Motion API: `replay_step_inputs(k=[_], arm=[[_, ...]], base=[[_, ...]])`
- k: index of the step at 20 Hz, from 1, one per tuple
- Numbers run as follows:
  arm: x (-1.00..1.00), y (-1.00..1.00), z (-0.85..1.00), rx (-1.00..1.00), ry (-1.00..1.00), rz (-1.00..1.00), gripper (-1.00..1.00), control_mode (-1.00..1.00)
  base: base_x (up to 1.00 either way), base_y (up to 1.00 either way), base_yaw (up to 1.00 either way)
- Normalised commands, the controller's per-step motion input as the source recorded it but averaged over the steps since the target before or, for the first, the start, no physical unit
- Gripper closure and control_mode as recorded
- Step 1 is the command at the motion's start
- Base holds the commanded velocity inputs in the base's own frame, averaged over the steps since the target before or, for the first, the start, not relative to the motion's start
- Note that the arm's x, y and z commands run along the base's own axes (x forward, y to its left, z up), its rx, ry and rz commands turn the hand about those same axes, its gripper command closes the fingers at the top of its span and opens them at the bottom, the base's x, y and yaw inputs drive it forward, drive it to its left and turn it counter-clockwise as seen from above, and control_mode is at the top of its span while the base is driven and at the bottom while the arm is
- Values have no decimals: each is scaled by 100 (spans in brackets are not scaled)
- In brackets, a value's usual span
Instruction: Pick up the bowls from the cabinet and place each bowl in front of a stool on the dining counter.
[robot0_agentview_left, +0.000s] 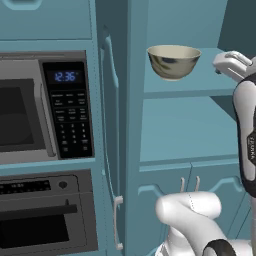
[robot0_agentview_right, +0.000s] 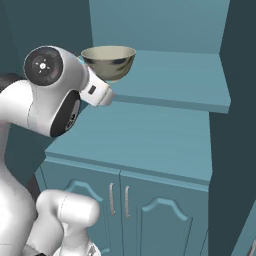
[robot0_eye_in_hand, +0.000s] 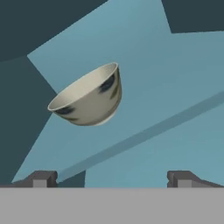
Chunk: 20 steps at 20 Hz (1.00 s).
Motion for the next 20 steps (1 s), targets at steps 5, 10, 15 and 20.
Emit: replay_step_inputs(k=[5,10,15,20], arm=[[58,0,35,0,1,0,-100,-100],[53,1,3,0,4,0,-100,-100],[48,2,-12,0,2,0,-100,-100],[59,0,-20,0,2,0,-100,-100]], base=[[0,0,0],[0,0,0],[0,0,0],[0,0,0]])
